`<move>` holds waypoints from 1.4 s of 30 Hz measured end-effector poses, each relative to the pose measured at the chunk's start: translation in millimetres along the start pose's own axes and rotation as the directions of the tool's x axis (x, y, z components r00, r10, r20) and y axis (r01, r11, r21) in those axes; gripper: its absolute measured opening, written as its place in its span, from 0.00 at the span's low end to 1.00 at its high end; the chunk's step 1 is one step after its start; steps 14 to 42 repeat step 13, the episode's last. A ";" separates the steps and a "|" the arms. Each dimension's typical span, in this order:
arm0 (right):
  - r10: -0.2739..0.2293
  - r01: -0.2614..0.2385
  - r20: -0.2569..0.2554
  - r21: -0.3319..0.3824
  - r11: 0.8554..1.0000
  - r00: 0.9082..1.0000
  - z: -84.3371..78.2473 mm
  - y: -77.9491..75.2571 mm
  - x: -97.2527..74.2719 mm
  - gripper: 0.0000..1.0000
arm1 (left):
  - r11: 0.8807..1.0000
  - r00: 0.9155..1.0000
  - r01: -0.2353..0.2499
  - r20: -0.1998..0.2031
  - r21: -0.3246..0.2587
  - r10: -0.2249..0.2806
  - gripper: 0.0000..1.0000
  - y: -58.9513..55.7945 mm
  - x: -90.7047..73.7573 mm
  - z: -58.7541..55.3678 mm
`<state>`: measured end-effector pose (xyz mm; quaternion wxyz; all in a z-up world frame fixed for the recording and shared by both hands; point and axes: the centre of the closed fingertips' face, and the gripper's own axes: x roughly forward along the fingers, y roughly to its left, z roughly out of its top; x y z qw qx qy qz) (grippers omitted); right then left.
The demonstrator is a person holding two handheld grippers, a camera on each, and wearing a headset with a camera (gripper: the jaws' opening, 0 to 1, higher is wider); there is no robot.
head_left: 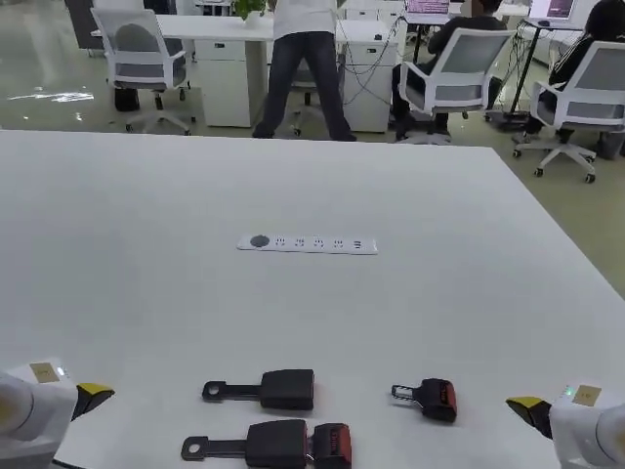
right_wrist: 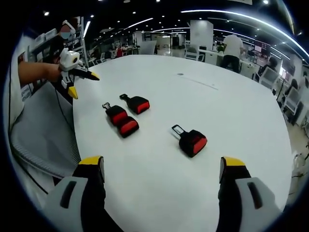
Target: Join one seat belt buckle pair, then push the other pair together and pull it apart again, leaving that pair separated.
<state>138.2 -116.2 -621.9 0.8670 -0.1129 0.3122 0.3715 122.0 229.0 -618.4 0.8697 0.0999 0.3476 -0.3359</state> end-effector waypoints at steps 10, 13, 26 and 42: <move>0.001 -0.001 0.002 0.005 1.000 1.000 0.0 -2.8 1.1 0.98 | 1.000 1.000 -0.001 0.031 -0.022 0.002 1.00 1.4 -0.7 3.6; 0.003 -0.003 0.003 0.003 1.000 1.000 1.2 -0.6 0.8 0.98 | 1.000 1.000 0.001 0.031 -0.025 0.000 1.00 1.0 -0.6 2.5; 0.003 -0.003 0.003 0.003 1.000 1.000 1.2 -0.6 0.8 0.98 | 1.000 1.000 0.001 0.031 -0.025 0.000 1.00 1.0 -0.6 2.5; 0.003 -0.003 0.003 0.003 1.000 1.000 1.2 -0.6 0.8 0.98 | 1.000 1.000 0.001 0.031 -0.025 0.000 1.00 1.0 -0.6 2.5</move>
